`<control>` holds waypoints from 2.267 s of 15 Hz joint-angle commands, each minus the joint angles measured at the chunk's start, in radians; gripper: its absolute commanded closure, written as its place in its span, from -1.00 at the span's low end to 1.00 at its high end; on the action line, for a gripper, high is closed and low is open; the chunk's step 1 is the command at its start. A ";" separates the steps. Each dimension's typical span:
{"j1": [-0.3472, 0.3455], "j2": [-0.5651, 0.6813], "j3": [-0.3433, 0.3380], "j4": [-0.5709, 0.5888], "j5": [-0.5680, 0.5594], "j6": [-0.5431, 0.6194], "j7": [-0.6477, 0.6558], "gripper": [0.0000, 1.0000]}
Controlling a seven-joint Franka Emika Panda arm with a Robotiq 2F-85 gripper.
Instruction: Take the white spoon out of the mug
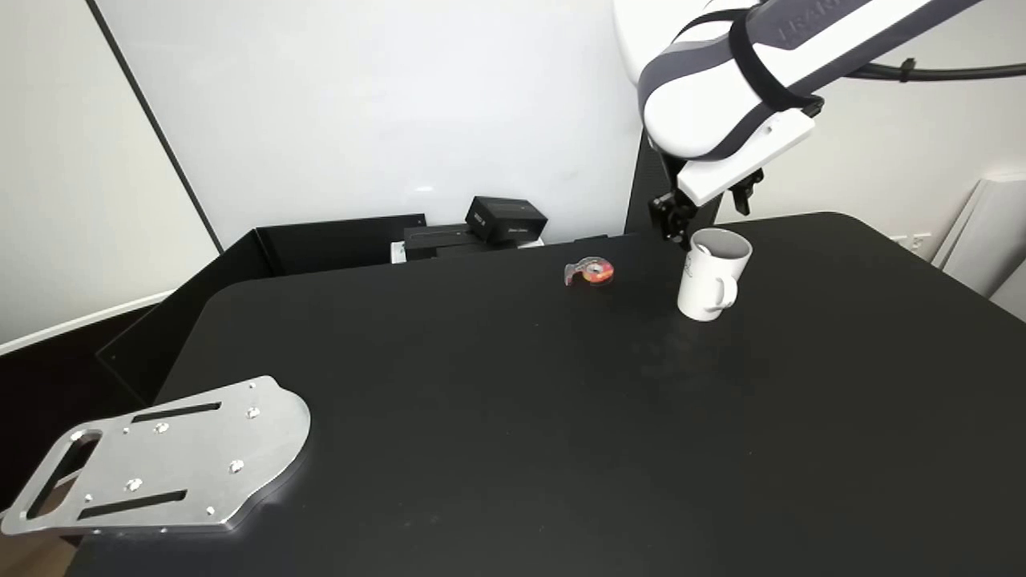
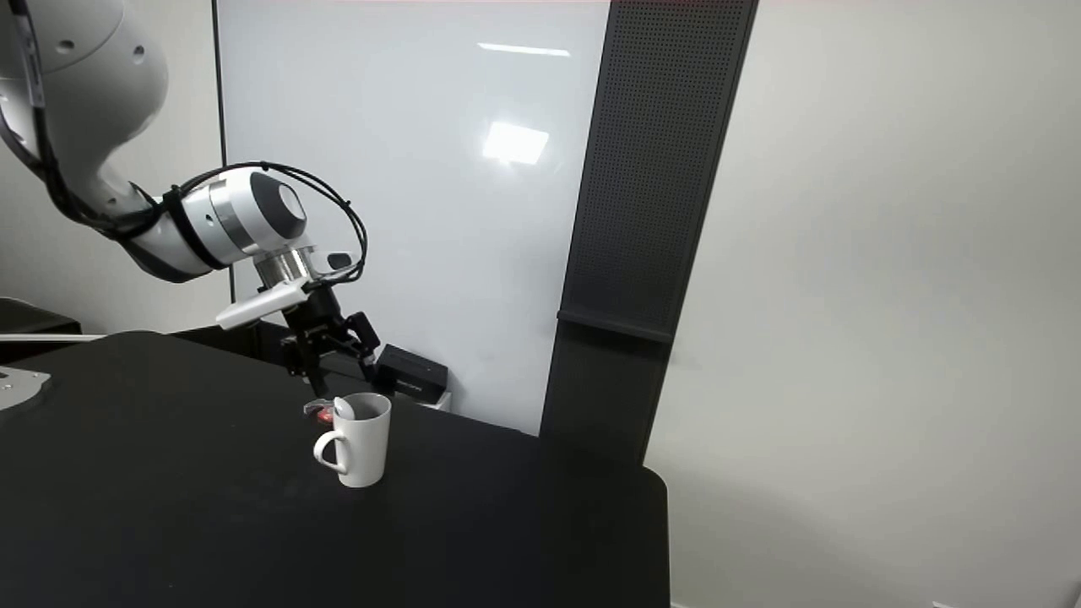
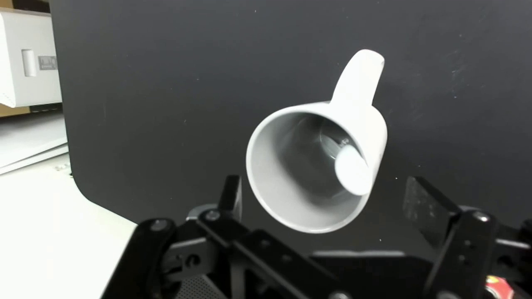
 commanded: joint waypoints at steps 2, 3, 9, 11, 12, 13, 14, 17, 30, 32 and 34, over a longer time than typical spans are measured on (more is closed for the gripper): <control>0.010 0.018 -0.012 0.046 0.004 -0.056 -0.010 -1.00; 0.010 0.018 -0.012 0.046 0.003 -0.059 -0.009 -1.00; 0.013 0.011 -0.015 0.028 -0.010 -0.035 0.000 -1.00; 0.011 0.010 -0.015 0.027 -0.008 -0.036 -0.005 -1.00; 0.010 0.010 -0.015 0.026 -0.008 -0.036 -0.004 -1.00; 0.009 0.010 -0.015 0.024 -0.007 -0.035 -0.005 -1.00; 0.008 0.010 -0.015 0.022 -0.007 -0.034 -0.005 -1.00; 0.007 0.010 -0.017 0.020 -0.007 -0.033 -0.006 -1.00; 0.005 0.025 -0.016 0.017 0.000 -0.031 -0.008 -1.00; 0.007 0.028 -0.017 0.019 0.000 -0.032 -0.006 -0.46; 0.010 0.027 -0.016 0.019 0.000 -0.034 -0.006 -0.19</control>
